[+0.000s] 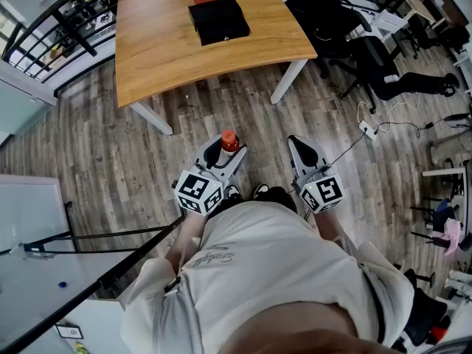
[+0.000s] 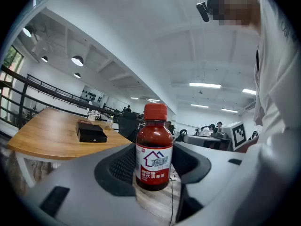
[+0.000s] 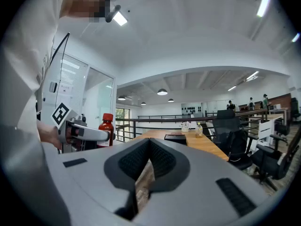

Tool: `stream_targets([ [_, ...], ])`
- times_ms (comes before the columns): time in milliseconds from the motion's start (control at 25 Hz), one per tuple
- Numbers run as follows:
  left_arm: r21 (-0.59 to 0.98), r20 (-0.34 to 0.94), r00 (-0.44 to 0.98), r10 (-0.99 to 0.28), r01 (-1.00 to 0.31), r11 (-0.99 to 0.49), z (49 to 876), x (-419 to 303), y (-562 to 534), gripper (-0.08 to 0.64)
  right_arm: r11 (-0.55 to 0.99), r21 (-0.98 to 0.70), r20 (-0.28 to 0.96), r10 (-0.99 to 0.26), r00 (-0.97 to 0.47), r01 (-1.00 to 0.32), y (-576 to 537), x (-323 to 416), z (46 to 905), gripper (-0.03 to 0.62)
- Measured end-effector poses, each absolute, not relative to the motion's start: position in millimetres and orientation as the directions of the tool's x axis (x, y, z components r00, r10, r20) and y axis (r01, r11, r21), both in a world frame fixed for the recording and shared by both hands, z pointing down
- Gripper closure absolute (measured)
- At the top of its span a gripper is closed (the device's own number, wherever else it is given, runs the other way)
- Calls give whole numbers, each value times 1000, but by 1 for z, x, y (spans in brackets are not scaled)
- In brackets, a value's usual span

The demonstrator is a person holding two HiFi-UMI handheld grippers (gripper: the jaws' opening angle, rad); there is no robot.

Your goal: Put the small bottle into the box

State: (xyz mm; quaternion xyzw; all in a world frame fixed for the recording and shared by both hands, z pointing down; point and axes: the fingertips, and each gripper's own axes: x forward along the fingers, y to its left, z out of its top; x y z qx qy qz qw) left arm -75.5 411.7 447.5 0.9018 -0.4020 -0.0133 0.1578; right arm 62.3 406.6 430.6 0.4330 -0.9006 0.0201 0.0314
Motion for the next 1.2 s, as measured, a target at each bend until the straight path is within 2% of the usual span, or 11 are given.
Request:
stream_targets([
  [480,319,107,686,-720,-709,-628,449,-85,402,330,604,-28,37,-796,-604,-797,394,58,426,597],
  [760,379,103,689,-718,-694,-612,460,-84,391,331,620,17,90,-782,-616,-785,394,51,432,597],
  [1200,406,173,703,-690,-689,-601,488,-63,362,330,634,-50,142,-760,-634,-772,369,58,461,597],
])
